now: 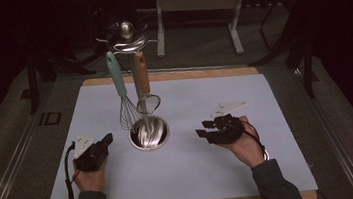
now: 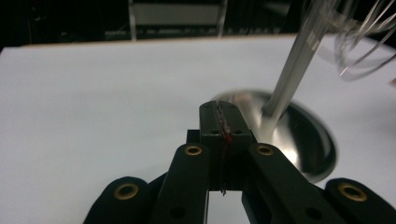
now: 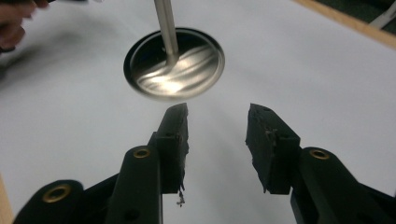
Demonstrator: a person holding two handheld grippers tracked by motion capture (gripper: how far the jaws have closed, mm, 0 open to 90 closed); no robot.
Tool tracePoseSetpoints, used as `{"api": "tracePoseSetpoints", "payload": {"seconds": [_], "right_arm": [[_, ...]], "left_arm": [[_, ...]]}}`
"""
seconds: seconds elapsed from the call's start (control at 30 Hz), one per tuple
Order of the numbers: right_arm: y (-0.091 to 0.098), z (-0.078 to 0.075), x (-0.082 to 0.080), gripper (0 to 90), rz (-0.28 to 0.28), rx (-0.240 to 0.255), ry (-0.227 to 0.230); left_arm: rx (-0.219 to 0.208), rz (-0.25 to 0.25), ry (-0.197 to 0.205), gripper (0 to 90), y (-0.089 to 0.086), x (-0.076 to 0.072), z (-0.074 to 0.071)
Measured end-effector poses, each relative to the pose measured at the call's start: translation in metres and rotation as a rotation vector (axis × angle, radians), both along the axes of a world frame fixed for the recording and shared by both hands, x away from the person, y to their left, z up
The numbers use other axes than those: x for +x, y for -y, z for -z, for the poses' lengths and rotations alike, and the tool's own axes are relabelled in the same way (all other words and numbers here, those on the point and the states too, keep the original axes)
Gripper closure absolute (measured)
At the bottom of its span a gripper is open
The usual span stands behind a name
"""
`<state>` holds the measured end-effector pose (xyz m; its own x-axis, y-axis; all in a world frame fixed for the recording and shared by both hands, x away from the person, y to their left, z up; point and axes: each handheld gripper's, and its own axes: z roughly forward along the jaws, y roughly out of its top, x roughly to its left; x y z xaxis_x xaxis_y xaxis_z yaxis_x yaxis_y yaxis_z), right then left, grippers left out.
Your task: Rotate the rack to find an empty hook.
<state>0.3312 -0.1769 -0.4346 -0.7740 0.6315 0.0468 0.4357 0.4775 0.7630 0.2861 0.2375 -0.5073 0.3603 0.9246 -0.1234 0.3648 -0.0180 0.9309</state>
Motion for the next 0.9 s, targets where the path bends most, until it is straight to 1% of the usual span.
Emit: {"api": "tracePoseSetpoints", "payload": {"seconds": [0.03, 0.07, 0.1, 0.17, 0.2, 0.23, 0.27, 0.3, 0.37, 0.4, 0.43, 0.5, 0.53, 0.57, 0.6, 0.63, 0.67, 0.73, 0.77, 0.83, 0.9], "right_arm": [[0.002, 0.004, -0.002, 58.6, 0.005, 0.007, -0.004], [0.006, 0.009, -0.004, 58.6, 0.016, 0.015, -0.012], [0.006, 0.009, -0.004, 58.6, 0.016, 0.015, -0.012], [0.020, 0.029, -0.009, 58.6, 0.055, 0.026, -0.038], [0.020, 0.029, -0.009, 58.6, 0.055, 0.026, -0.038], [0.024, 0.037, -0.008, 58.3, 0.070, -0.006, -0.059], [0.024, 0.037, -0.008, 58.3, 0.070, -0.006, -0.059], [0.025, 0.039, -0.008, 58.2, 0.079, -0.016, -0.060], [0.030, 0.043, -0.007, 57.4, 0.095, 0.007, -0.073], [0.030, 0.043, -0.007, 57.4, 0.095, 0.007, -0.073], [0.030, 0.043, -0.007, 57.1, 0.098, 0.009, -0.075], [0.032, 0.043, -0.007, 56.5, 0.104, 0.016, -0.078], [0.033, 0.044, -0.007, 56.4, 0.107, 0.018, -0.077], [0.034, 0.044, -0.007, 56.3, 0.109, 0.023, -0.080], [0.035, 0.045, -0.007, 56.3, 0.114, 0.022, -0.082], [0.036, 0.046, -0.006, 56.2, 0.115, 0.023, -0.083], [0.038, 0.046, -0.006, 56.1, 0.121, 0.023, -0.084], [0.041, 0.047, -0.006, 56.0, 0.128, 0.027, -0.085], [0.042, 0.047, -0.006, 55.9, 0.130, 0.030, -0.085], [0.044, 0.046, -0.006, 55.7, 0.133, 0.034, -0.084], [0.045, 0.046, -0.006, 55.5, 0.136, 0.039, -0.082]], "left_arm": [[-0.005, 0.003, 0.007, 89.8, 0.001, -0.002, -0.004], [-0.022, 0.008, 0.029, 89.7, 0.002, -0.005, -0.009], [-0.022, 0.008, 0.029, 89.8, 0.002, -0.005, -0.009], [-0.056, 0.020, 0.061, 89.8, 0.005, -0.010, -0.017], [-0.058, 0.024, 0.070, 89.8, 0.007, -0.011, -0.020], [-0.060, 0.032, 0.084, 89.8, 0.010, -0.013, -0.025], [-0.062, 0.039, 0.092, 89.8, 0.012, -0.013, -0.028], [-0.075, 0.047, 0.106, 89.8, 0.014, -0.015, -0.034], [-0.093, 0.054, 0.134, 89.7, 0.018, -0.017, -0.043], [-0.101, 0.055, 0.143, 89.7, 0.019, -0.017, -0.047], [-0.114, 0.061, 0.163, 89.7, 0.022, -0.019, -0.054], [-0.124, 0.075, 0.188, 89.6, 0.025, -0.020, -0.063], [-0.121, 0.079, 0.201, 89.6, 0.026, -0.021, -0.067], [-0.120, 0.087, 0.229, 89.6, 0.028, -0.022, -0.076], [-0.122, 0.091, 0.240, 89.6, 0.029, -0.022, -0.079], [-0.132, 0.099, 0.272, 89.6, 0.032, -0.023, -0.089], [-0.134, 0.104, 0.291, 89.5, 0.033, -0.024, -0.093], [-0.141, 0.109, 0.344, 89.5, 0.036, -0.025, -0.106], [-0.156, 0.107, 0.377, 89.5, 0.038, -0.025, -0.113], [-0.181, 0.108, 0.416, 89.6, 0.040, -0.025, -0.125], [-0.195, 0.111, 0.442, 89.6, 0.042, -0.024, -0.134]]}}
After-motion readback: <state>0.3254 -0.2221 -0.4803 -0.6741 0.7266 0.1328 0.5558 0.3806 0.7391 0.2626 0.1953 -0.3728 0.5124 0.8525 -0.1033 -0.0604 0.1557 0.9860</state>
